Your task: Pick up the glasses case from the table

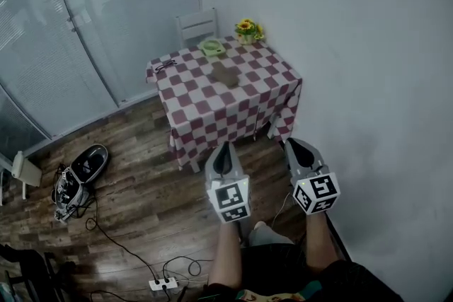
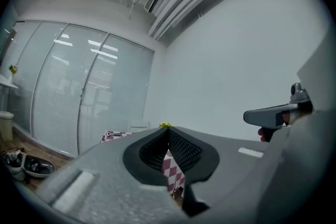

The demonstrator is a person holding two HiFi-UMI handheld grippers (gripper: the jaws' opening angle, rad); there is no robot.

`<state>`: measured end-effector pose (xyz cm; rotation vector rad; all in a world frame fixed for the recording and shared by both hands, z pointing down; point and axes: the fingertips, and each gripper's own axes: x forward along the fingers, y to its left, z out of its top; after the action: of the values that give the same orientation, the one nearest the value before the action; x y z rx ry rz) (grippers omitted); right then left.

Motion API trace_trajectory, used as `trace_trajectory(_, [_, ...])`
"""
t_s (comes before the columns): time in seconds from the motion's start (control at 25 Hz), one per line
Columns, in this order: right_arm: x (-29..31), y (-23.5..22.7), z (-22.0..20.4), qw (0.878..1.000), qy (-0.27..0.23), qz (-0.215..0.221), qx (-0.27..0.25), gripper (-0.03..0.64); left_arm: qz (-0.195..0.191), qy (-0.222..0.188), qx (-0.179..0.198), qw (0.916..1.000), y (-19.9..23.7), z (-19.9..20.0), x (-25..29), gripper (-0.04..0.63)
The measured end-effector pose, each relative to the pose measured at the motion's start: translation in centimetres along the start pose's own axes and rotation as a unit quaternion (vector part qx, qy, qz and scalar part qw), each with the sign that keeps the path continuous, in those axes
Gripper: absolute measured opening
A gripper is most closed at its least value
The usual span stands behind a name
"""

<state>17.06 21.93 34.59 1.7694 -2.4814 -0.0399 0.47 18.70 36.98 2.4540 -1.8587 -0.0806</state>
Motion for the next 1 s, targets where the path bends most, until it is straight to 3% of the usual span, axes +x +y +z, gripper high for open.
trace_trajectory(0.32, [3.0, 0.3, 0.7, 0.999, -0.009, 0.031, 0.020, 0.003, 0.015, -0.008, -0.012, 0.9998, 2.0, 0.5, 2.4, 0.011])
trace_trajectory(1.0, [13.7, -2.1, -3.4, 0.997, 0.036, 0.054, 0.045, 0.003, 0.037, 0.050, -0.025, 0.9978, 5.7, -4.5, 9.9, 0.011])
